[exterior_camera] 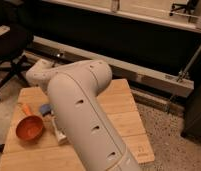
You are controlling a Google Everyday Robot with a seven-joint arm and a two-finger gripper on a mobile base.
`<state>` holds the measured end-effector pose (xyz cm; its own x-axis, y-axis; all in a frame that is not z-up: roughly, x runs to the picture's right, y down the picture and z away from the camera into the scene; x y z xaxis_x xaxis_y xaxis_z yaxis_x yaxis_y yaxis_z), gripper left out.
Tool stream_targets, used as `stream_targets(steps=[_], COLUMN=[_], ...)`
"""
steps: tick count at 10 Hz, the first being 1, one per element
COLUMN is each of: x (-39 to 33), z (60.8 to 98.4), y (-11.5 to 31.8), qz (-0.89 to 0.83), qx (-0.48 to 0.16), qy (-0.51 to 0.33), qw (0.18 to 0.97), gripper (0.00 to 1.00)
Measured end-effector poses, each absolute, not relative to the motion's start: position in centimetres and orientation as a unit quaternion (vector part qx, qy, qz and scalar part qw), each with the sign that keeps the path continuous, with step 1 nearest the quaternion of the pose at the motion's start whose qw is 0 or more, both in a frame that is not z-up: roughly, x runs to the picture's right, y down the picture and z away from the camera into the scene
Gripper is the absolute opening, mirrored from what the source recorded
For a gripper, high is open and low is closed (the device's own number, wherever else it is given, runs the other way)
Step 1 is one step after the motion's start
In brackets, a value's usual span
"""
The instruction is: Place the white sponge in the ceramic bowl
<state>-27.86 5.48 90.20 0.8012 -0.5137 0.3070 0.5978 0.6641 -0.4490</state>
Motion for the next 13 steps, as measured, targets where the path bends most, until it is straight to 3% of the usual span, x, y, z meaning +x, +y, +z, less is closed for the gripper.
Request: stream_targets(steps=[11,13], x=[-27.6,-28.6], z=[93.0,92.9], y=[10.0,11.2], qz=[-0.296,-0.304], qx=[-0.336,-0.346], qy=[-0.074,-0.078], qw=[0.891,0.884], gripper=[0.8,0.74])
